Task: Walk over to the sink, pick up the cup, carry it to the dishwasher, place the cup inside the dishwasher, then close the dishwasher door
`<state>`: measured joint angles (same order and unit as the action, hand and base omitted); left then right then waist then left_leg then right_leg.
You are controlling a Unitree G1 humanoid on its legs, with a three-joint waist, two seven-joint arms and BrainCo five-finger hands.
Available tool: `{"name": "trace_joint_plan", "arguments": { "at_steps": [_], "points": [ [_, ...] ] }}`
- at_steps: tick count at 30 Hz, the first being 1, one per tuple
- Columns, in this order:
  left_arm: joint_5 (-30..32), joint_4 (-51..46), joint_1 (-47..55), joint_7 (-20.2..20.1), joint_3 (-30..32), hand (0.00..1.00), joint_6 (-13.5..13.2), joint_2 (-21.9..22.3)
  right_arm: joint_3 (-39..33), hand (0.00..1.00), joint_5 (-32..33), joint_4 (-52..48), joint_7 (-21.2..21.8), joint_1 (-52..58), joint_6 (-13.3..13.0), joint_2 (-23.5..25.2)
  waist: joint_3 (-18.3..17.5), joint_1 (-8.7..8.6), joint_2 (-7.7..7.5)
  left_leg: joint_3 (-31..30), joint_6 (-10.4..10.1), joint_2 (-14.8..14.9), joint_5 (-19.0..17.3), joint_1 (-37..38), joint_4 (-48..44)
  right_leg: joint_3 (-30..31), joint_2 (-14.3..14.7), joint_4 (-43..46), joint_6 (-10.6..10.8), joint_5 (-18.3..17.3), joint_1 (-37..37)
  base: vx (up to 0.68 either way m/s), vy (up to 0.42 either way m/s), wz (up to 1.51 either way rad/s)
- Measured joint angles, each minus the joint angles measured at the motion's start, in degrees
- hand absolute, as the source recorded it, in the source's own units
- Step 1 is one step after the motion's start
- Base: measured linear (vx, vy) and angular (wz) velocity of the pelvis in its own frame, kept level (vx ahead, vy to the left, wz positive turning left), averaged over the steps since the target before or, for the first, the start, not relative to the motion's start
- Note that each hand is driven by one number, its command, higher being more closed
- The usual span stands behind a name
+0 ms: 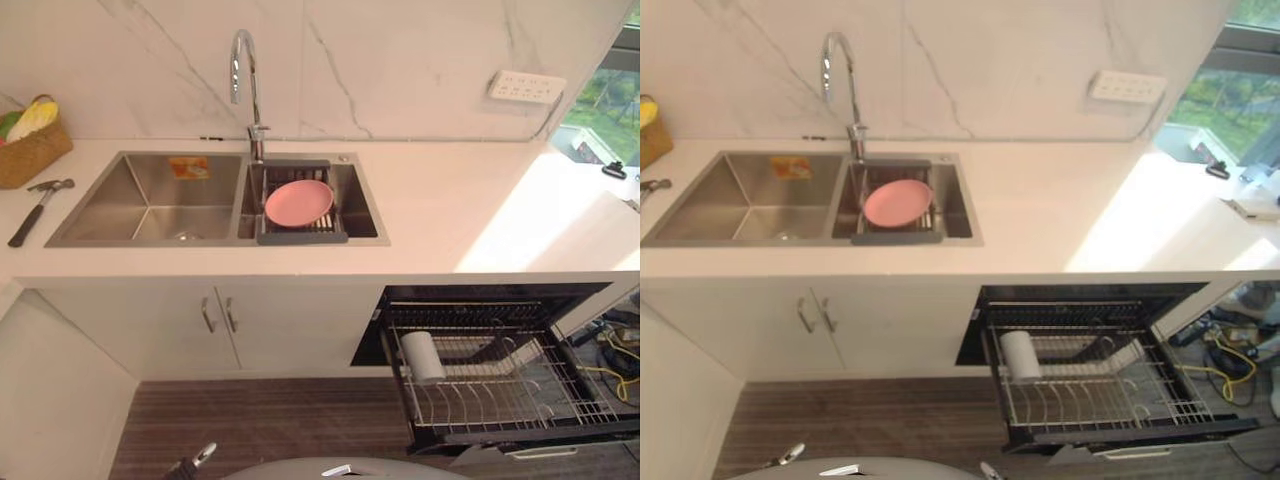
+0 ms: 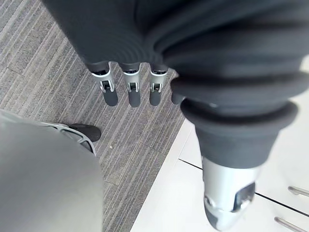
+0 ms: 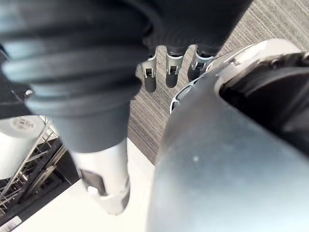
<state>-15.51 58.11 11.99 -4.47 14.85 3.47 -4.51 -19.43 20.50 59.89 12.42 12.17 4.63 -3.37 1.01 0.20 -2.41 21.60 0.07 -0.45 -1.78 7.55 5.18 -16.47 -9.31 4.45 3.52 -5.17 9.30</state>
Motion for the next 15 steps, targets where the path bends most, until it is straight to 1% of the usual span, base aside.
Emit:
{"name": "trace_joint_plan", "arguments": {
  "at_steps": [1,2,3,4,5,7,8,9,10,11,12,13,14,15],
  "points": [
    [-0.10,-0.15,-0.04,0.03,-0.70,0.00,-0.43,-0.14,1.40,0.00,-0.03,0.27,0.31,-0.50,0.08,-0.62,0.20,0.03,0.35,-0.06,-0.05,0.29,-0.47,0.02,-0.45,0.99,0.20,1.07,-0.36,-0.25,-1.09,0.04,0.010,-0.30],
    [-0.08,-0.23,-0.31,0.15,-1.60,0.00,-0.98,-0.86,2.03,0.00,-0.11,0.67,1.16,-0.95,0.15,-0.72,0.70,-0.13,-0.16,0.37,-0.19,1.39,-2.33,-1.79,-4.75,2.49,0.37,2.14,-0.97,-0.62,-1.65,0.04,0.000,-0.28],
    [-0.06,-0.26,-0.56,0.45,-1.65,0.00,-1.33,-1.13,2.56,0.00,-0.14,0.64,1.47,-1.26,0.17,-0.73,1.23,-0.24,-0.24,0.39,-0.72,2.40,-4.48,-3.55,-9.56,3.37,0.53,2.55,-1.25,-0.78,-1.62,0.03,-0.020,-0.24],
    [-0.09,-0.70,-1.02,1.14,-1.56,0.00,-1.92,-1.06,2.60,0.00,-0.15,0.44,1.86,-1.92,0.54,-0.87,2.32,-0.14,-0.01,0.45,-0.56,5.48,-9.10,-7.17,-20.29,3.97,1.52,3.09,-1.53,-1.09,-1.48,0.01,-0.031,-0.19],
    [-0.09,-1.25,-1.48,1.88,-1.47,0.00,-2.54,-0.94,3.18,0.00,-0.11,-0.38,2.04,-1.72,1.05,-1.02,3.01,-0.13,0.82,0.40,-0.75,8.36,-11.85,-11.08,-28.98,3.82,2.48,2.86,-0.62,-1.70,-1.42,0.02,-0.042,-0.15],
    [-0.79,-1.37,-2.93,2.90,-1.39,0.00,-3.25,-1.21,3.48,0.00,0.18,-1.16,2.23,-1.68,1.82,-0.68,4.26,-0.11,0.26,0.36,-0.86,10.82,-12.00,-14.54,-37.44,3.50,2.25,2.08,-0.15,-1.92,-0.36,-0.01,-0.006,0.04],
    [-2.03,-1.35,-3.63,2.85,-0.96,0.00,-3.92,-1.34,3.38,0.00,0.40,-1.31,2.27,-1.83,1.89,-0.43,5.38,0.05,-0.96,0.32,-1.22,11.44,-11.98,-15.91,-40.47,3.29,1.39,1.90,0.02,-2.02,0.73,-0.10,-0.028,0.09],
    [-3.73,-1.35,-3.94,2.86,-0.65,0.00,-4.72,-1.14,3.25,0.00,0.48,-2.36,2.47,-1.93,2.26,-0.67,6.08,0.50,-1.04,0.13,-0.51,12.04,-14.51,-17.02,-39.90,3.52,0.69,1.78,0.49,-2.44,1.01,-0.16,-0.051,0.08],
    [-4.69,-1.71,-4.16,2.85,-0.01,0.00,-4.88,-0.66,2.54,0.00,0.49,-2.79,2.47,-1.83,2.43,-0.71,6.45,0.70,-0.93,-0.69,-0.70,12.36,-14.98,-18.87,-39.73,4.30,-0.16,1.44,1.11,-4.00,1.07,-0.18,-0.052,0.10],
    [-4.67,-2.46,-4.33,2.91,0.50,0.00,-4.88,-0.22,1.98,0.00,0.54,-2.77,2.51,-1.98,2.46,-0.92,6.70,0.71,-1.25,-1.79,-0.79,12.39,-14.81,-20.03,-38.83,4.56,-0.69,1.18,2.40,-4.80,1.24,-0.24,-0.019,0.12],
    [-4.73,-3.44,-4.16,2.87,1.99,0.00,-4.88,1.02,1.11,0.00,0.79,-2.89,2.82,-2.08,2.43,-1.70,7.80,0.85,-0.09,-4.56,-1.65,12.56,-12.79,-21.26,-34.10,5.23,-1.62,1.43,3.45,-5.68,1.30,-0.19,0.062,0.01],
    [-4.70,-3.49,-3.66,2.73,3.05,0.00,-5.51,1.63,1.20,0.00,1.34,-2.96,3.38,-1.80,2.40,-2.18,7.84,1.35,0.06,-4.44,-2.91,12.52,-9.46,-20.95,-33.15,7.14,-2.32,1.29,4.62,-6.44,1.19,-0.05,0.149,-0.21],
    [-4.49,-3.11,-2.36,2.79,3.69,0.00,-6.60,2.08,1.36,0.00,1.68,-3.20,3.61,-1.08,2.42,-2.38,7.68,1.70,1.45,-2.64,-2.61,11.45,-10.03,-20.27,-33.31,10.55,-2.11,1.00,5.20,-7.24,1.88,0.14,0.276,-0.34],
    [-4.26,-2.57,-1.80,2.82,4.26,0.00,-8.25,2.69,1.19,0.00,1.70,-4.45,3.84,-1.36,2.29,-2.23,8.32,1.74,1.24,-1.83,-2.45,12.82,-11.54,-20.16,-35.17,12.71,-0.31,8.34,3.87,-8.48,0.26,0.18,0.266,-0.41]
  ]
}}
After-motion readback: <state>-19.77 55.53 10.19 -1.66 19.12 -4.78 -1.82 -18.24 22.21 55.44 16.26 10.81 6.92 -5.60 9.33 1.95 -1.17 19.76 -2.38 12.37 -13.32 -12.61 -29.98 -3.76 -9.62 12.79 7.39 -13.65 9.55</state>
